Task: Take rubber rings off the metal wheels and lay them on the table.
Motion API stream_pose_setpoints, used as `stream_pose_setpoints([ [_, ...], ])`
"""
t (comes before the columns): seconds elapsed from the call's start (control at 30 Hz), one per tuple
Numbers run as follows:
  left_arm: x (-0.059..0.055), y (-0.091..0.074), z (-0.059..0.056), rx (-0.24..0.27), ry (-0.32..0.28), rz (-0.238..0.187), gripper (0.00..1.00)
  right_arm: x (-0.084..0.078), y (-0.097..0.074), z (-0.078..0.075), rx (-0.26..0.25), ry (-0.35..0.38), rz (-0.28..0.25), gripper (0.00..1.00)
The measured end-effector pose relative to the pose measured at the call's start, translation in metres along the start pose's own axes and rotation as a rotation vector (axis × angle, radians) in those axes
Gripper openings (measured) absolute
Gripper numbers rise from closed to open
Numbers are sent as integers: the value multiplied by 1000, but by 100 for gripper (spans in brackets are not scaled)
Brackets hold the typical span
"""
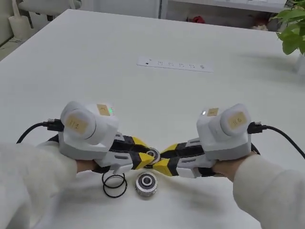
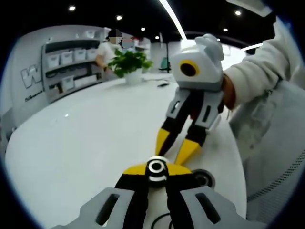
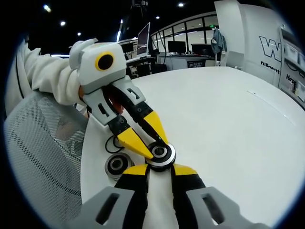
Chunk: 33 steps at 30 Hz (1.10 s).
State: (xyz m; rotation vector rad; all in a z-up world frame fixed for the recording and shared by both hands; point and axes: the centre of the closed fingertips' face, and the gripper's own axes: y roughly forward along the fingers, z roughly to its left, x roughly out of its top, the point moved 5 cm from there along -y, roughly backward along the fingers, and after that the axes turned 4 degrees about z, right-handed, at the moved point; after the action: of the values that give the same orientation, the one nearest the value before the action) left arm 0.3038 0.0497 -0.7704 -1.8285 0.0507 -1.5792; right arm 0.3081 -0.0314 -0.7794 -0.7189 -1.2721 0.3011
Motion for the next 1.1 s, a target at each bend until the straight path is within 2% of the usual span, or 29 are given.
stream_pose_setpoints([
  [0.73,-1,-1,0,6,-3,0,14,-3,-4,0,16,36,10,0],
  [0.87,-1,-1,0,6,-4,0,14,-2,-4,0,12,34,10,0],
  [1.1,0,-1,0,5,-2,-1,14,-2,-4,-1,15,73,8,0],
])
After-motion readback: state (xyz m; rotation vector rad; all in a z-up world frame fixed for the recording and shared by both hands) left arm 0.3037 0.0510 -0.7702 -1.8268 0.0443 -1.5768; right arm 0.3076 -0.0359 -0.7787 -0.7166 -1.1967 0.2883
